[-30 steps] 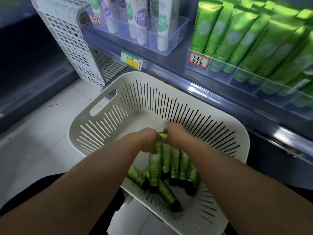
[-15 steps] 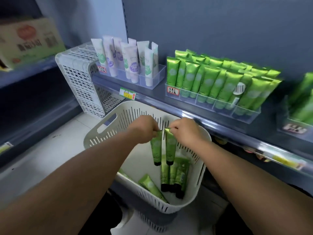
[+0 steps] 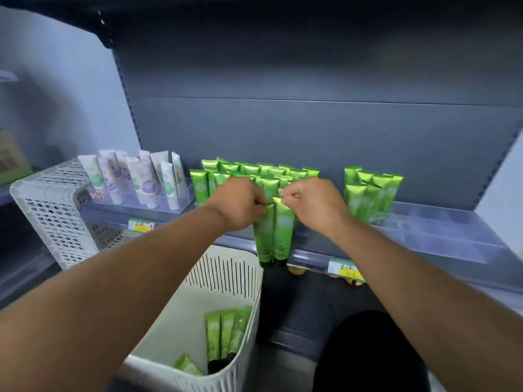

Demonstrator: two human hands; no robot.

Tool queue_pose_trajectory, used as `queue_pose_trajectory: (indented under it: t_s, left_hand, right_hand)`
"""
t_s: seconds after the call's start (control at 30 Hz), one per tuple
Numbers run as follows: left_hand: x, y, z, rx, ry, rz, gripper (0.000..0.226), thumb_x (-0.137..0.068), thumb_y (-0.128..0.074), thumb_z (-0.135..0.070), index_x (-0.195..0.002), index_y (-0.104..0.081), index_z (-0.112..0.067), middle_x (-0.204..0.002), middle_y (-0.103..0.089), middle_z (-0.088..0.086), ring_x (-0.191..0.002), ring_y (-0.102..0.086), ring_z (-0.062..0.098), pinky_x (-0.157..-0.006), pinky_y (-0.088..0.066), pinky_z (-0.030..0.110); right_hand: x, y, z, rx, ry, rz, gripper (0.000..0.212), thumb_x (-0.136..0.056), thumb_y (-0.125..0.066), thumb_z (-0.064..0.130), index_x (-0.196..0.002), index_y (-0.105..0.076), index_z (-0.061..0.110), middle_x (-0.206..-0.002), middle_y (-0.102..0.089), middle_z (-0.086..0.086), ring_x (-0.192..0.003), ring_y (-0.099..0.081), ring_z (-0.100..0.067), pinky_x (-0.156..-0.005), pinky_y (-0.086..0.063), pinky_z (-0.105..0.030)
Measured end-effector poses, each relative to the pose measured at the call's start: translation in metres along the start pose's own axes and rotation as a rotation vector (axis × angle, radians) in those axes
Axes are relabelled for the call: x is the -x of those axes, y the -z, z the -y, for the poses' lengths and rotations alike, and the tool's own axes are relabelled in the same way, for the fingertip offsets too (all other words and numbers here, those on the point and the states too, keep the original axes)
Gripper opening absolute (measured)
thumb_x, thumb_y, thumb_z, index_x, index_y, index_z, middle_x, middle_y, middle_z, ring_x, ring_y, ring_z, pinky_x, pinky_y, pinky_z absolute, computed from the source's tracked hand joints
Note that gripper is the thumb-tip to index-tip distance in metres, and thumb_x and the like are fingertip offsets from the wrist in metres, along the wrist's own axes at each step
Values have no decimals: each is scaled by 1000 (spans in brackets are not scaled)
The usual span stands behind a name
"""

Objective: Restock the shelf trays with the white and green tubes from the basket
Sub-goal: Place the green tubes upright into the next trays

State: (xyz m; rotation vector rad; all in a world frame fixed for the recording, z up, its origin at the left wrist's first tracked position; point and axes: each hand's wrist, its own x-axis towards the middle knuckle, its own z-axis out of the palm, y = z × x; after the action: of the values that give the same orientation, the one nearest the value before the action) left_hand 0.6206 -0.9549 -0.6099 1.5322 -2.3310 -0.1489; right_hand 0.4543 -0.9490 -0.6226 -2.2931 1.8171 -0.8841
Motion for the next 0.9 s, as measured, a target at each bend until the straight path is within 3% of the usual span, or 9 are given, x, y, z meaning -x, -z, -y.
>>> queue_pose_trajectory:
  t_s: [0.07, 0.1, 0.17, 0.23, 0.37, 0.43, 0.53, 0.9]
  left_hand:
    - [-12, 5, -26, -10, -52, -24, 17, -84, -63, -19, -95, -76, -13, -97, -73, 6, -96, -64, 24, -81, -49, 28]
    - [-18, 6, -40, -11, -72, -36, 18, -84, -63, -19, -96, -76, -13, -99, -73, 7, -99, -64, 25, -84, -49, 29]
    - [-30, 8, -66, 24, -102, -57, 19, -85, -65, -18, -101, -75, -14, -104, -72, 4, -103, -63, 22, -88, -48, 27]
    - [-42, 6, -92, 58, -132, -59, 17, -85, -66, -18, -98, -76, -14, -101, -73, 3, -100, -64, 21, -88, -49, 27]
    - [-67, -4, -135, 112, -167, -42, 16, -84, -68, -20, -97, -76, -19, -102, -73, 1, -99, -65, 21, -90, -51, 29]
    - [-79, -9, -155, 128, -187, -37, 16, -84, -66, -20, -96, -76, -21, -101, -73, 1, -100, -65, 22, -91, -51, 31]
    - [-96, -15, -185, 149, -232, -39, 16, -85, -64, -19, -95, -76, -22, -100, -73, 1, -98, -65, 22, -90, -52, 32]
    - [-175, -49, -242, 174, -222, -46, 17, -87, -59, -20, -95, -74, -25, -99, -71, 5, -96, -65, 27, -84, -54, 34]
  right_hand:
    - [4, 25, -14, 42, -10, -51, 20, -85, -59, 17, -77, -63, -1, -65, -59, -12, -71, -53, -29, -72, -51, -38]
    - [6, 37, -22, 62, -26, -66, 20, -85, -59, 17, -77, -64, -1, -65, -60, -13, -71, -53, -30, -72, -50, -38]
    - [10, 60, -38, 81, -62, -91, 19, -85, -59, 17, -87, -71, 2, -83, -70, -16, -84, -62, -32, -77, -50, -37]
    - [15, 81, -54, 65, -109, -117, 18, -86, -60, 17, -91, -74, 9, -95, -74, -8, -93, -64, -28, -81, -50, -33]
    - [22, 114, -87, 83, -197, -158, 18, -86, -59, 16, -91, -76, 19, -92, -74, 1, -85, -62, -21, -74, -46, -27]
    - [24, 129, -103, 111, -228, -188, 19, -86, -59, 18, -92, -77, 21, -94, -74, 0, -88, -64, -22, -78, -50, -29]
    - [24, 150, -129, 154, -254, -222, 18, -86, -60, 18, -92, -77, 20, -96, -74, -2, -92, -65, -24, -81, -51, -33]
    - [-4, 173, -216, 132, -311, -305, 17, -89, -59, 16, -91, -75, 15, -91, -72, -3, -87, -64, -24, -72, -44, -28]
